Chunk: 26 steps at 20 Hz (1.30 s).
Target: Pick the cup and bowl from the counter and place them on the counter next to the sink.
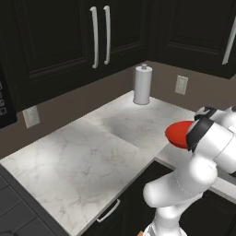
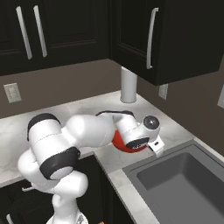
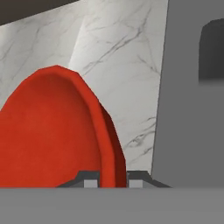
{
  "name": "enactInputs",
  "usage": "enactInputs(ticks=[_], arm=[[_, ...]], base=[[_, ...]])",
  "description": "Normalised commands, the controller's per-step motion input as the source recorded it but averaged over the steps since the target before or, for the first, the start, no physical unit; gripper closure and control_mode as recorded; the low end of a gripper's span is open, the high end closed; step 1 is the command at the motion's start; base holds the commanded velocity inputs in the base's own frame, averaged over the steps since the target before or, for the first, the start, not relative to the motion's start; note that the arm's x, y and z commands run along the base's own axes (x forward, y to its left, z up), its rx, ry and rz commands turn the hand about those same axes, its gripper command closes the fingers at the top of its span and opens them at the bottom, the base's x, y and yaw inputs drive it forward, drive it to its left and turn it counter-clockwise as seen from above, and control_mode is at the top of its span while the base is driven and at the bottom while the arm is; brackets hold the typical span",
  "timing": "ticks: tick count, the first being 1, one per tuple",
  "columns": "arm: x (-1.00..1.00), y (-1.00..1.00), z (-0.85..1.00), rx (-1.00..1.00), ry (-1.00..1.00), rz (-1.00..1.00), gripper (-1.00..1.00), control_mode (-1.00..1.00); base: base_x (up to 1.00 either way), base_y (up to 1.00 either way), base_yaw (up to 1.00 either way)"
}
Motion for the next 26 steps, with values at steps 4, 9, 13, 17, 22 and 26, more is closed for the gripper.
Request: enactInputs(ticks=[4,9,13,17,22,26], arm=[[-0.01,-0.02,-0.02,-0.01,0.00,-0.03,1.00,-1.00],[0.00,0.00,-0.02,0.00,0.00,0.00,1.00,-1.00],[0.04,0.00,-0.41,0.00,0.00,0.00,1.00,-1.00],[0.11,0.00,-0.37,-0.02,0.00,-0.02,1.00,-1.00],[0.07,0.00,-0.18,-0.01,0.00,0.00,1.00,-1.00],[0.00,0.00,0.00,0.00,0.00,0.00,1.00,-1.00]], base=[[0.00,0.00,0.00],[0.00,0.00,0.00],[0.00,0.00,0.00],[0.00,0.00,0.00],[0.00,0.00,0.00],[0.00,0.00,0.00]])
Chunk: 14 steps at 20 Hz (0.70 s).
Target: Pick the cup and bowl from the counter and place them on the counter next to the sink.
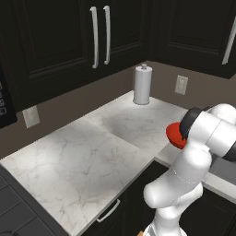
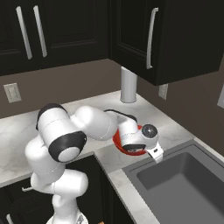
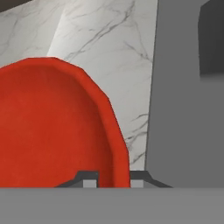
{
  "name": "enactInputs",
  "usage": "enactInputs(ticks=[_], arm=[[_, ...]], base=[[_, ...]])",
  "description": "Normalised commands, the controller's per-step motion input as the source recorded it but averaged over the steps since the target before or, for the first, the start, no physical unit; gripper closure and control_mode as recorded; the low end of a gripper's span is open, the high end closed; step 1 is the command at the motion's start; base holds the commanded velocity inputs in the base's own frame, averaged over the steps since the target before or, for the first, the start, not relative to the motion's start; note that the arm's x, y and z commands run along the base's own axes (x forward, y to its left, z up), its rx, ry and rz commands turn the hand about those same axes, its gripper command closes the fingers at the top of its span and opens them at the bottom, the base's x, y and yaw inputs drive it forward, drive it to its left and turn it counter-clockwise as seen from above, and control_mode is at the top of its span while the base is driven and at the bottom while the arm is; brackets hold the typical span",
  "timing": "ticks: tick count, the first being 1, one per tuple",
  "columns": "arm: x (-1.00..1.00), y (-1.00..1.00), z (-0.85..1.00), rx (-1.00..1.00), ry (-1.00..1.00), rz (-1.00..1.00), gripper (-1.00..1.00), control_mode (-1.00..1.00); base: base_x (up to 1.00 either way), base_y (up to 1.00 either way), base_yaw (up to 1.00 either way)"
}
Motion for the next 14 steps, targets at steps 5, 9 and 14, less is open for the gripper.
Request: enactInputs(ticks=[5,9,14], arm=[[-0.01,0.00,0.01,0.00,-0.01,0.00,-1.00,-1.00],[-0.16,0.00,0.10,0.00,0.00,0.00,-1.00,-1.00],[-0.17,0.01,0.22,-0.05,0.00,-0.01,-1.00,-1.00]], base=[[0.00,0.00,0.00],[0.00,0.00,0.00],[0.00,0.00,0.00]])
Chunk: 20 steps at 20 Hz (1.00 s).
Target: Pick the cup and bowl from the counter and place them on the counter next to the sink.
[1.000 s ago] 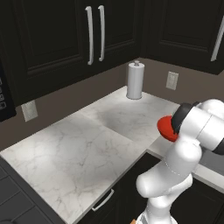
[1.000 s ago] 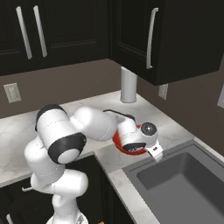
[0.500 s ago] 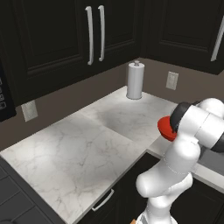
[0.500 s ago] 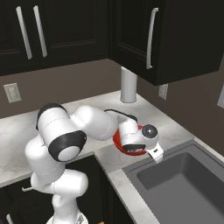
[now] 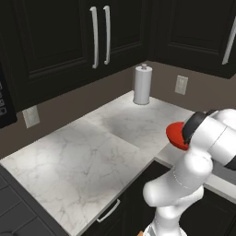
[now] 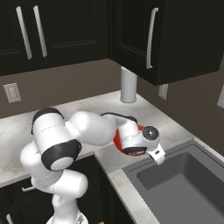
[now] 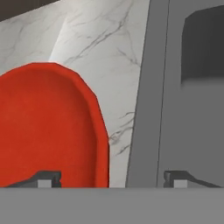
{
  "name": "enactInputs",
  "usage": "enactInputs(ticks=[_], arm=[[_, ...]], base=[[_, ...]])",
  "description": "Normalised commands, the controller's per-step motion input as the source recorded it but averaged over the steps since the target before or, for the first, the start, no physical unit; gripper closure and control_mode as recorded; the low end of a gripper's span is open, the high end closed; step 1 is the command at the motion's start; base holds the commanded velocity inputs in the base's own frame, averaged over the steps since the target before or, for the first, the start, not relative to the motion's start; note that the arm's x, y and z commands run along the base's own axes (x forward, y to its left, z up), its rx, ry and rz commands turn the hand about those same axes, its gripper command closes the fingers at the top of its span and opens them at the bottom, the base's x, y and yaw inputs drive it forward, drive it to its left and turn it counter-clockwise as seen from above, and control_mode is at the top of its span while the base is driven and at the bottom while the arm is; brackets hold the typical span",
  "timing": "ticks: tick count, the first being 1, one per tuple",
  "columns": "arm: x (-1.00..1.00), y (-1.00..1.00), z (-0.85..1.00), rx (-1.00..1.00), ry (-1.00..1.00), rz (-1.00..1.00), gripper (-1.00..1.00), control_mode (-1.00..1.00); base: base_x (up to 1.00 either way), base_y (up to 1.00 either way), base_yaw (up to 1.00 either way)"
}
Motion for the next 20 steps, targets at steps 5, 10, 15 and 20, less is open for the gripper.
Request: enactInputs(ticks=[5,10,15,20], arm=[[-0.22,0.24,0.60,-0.13,0.02,-0.03,-1.00,-1.00],[-0.01,0.39,0.58,-0.15,0.12,0.00,-1.00,-1.00],[0.00,0.41,0.39,-0.11,0.16,0.00,-1.00,-1.00],[0.00,0.37,0.54,-0.09,0.15,0.00,-1.00,-1.00]], base=[[0.00,0.00,0.00],[0.00,0.00,0.00],[0.00,0.00,0.00],[0.00,0.00,0.00]])
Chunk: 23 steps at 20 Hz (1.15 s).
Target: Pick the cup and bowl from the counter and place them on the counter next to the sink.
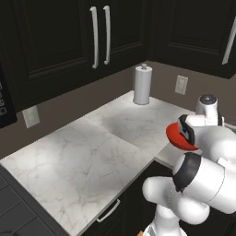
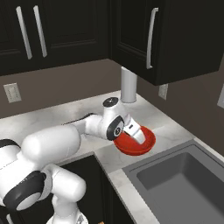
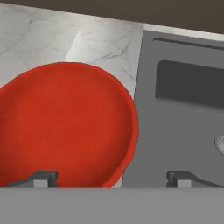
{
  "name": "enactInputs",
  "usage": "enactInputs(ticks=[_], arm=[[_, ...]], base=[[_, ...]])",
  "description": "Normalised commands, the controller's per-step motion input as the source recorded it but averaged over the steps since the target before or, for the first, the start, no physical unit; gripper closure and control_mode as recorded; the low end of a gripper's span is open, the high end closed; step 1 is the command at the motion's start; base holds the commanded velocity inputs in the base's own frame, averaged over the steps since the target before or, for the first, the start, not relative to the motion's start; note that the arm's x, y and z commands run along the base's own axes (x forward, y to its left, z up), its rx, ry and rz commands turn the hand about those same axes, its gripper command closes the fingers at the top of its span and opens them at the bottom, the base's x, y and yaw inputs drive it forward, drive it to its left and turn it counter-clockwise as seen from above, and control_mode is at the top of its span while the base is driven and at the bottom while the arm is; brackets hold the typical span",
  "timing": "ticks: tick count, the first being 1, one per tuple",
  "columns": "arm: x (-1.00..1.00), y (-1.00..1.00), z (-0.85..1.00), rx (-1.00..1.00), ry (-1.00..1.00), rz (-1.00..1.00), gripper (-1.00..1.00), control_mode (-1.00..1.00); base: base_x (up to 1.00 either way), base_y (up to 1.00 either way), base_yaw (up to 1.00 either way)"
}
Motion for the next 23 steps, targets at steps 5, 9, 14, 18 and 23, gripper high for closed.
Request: enactInputs(ticks=[5,9,14,18,23], arm=[[0.00,0.31,0.90,-0.04,0.14,0.00,-1.00,-1.00],[0.00,0.18,0.81,0.00,0.16,0.01,-1.00,-1.00],[-0.06,0.06,0.12,0.12,0.12,0.16,-1.00,-1.00],[0.00,0.17,0.00,0.18,0.07,0.29,-1.00,-1.00],[0.00,0.31,0.00,0.13,0.02,0.30,-1.00,-1.00]], base=[[0.00,0.00,0.00],[0.00,0.00,0.00],[0.00,0.00,0.00],[0.00,0.00,0.00],[0.00,0.00,0.00]])
